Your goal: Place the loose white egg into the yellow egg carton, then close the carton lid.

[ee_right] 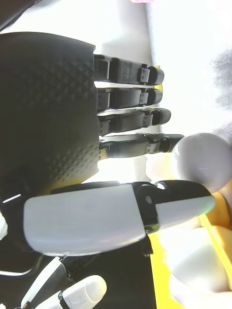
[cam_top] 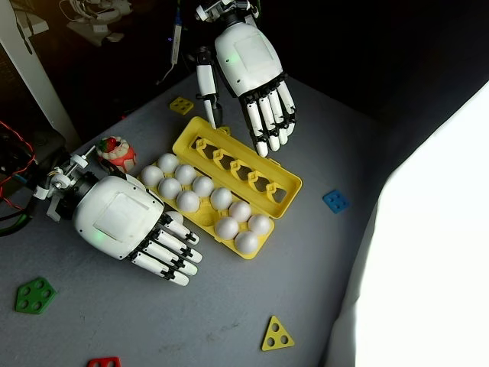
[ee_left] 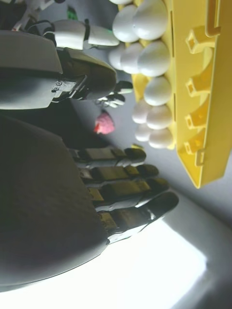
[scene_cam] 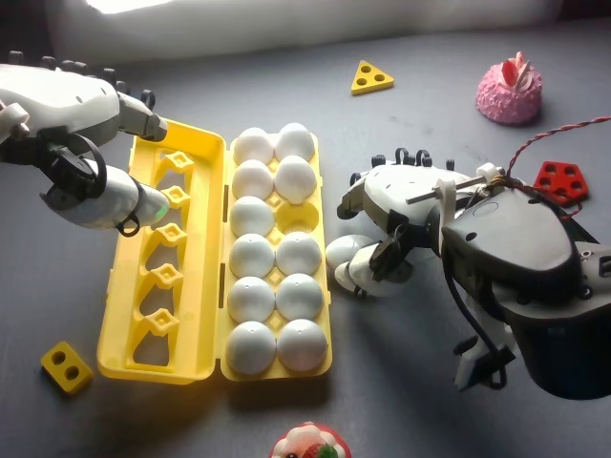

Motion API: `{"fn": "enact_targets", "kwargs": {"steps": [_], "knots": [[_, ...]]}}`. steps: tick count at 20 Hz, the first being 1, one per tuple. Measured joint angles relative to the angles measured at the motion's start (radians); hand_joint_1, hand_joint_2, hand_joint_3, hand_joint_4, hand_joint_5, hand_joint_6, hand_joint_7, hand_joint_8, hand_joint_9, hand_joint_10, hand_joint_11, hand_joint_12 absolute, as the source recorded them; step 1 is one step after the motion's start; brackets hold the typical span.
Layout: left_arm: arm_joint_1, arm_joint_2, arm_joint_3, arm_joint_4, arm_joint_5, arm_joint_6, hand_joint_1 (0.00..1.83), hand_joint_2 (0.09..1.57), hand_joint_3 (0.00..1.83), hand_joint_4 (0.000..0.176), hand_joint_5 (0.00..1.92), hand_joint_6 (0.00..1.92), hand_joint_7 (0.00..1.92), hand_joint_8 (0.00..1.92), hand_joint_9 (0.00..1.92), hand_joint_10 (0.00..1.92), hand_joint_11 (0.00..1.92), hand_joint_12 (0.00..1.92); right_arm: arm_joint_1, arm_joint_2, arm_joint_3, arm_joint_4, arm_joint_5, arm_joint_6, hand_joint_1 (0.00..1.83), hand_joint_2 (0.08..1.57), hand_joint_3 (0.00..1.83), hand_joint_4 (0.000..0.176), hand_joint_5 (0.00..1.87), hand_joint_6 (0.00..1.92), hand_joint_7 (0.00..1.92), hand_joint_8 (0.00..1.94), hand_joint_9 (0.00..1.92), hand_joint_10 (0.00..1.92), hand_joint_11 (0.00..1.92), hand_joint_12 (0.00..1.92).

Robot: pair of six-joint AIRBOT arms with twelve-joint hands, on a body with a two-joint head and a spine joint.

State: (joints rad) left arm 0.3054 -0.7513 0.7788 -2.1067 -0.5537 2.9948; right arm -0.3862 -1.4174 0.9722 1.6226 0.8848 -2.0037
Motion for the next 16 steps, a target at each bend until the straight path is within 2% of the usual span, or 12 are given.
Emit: {"fn": "enact_targets", "kwargs": {"steps": [16], "knots": [[0.000, 0.000, 0.000, -0.007, 0.000, 0.000, 0.49, 1.27, 0.00, 0.020, 0.29, 0.00, 0.25, 0.00, 0.24, 0.00, 0.00, 0.75, -0.012, 0.000, 0.001, -0.001, -0.003, 0.003, 1.00, 1.08, 0.00, 0.000, 0.49, 0.10, 0.16, 0.00, 0.01, 0.00, 0.00, 0.00]]}}
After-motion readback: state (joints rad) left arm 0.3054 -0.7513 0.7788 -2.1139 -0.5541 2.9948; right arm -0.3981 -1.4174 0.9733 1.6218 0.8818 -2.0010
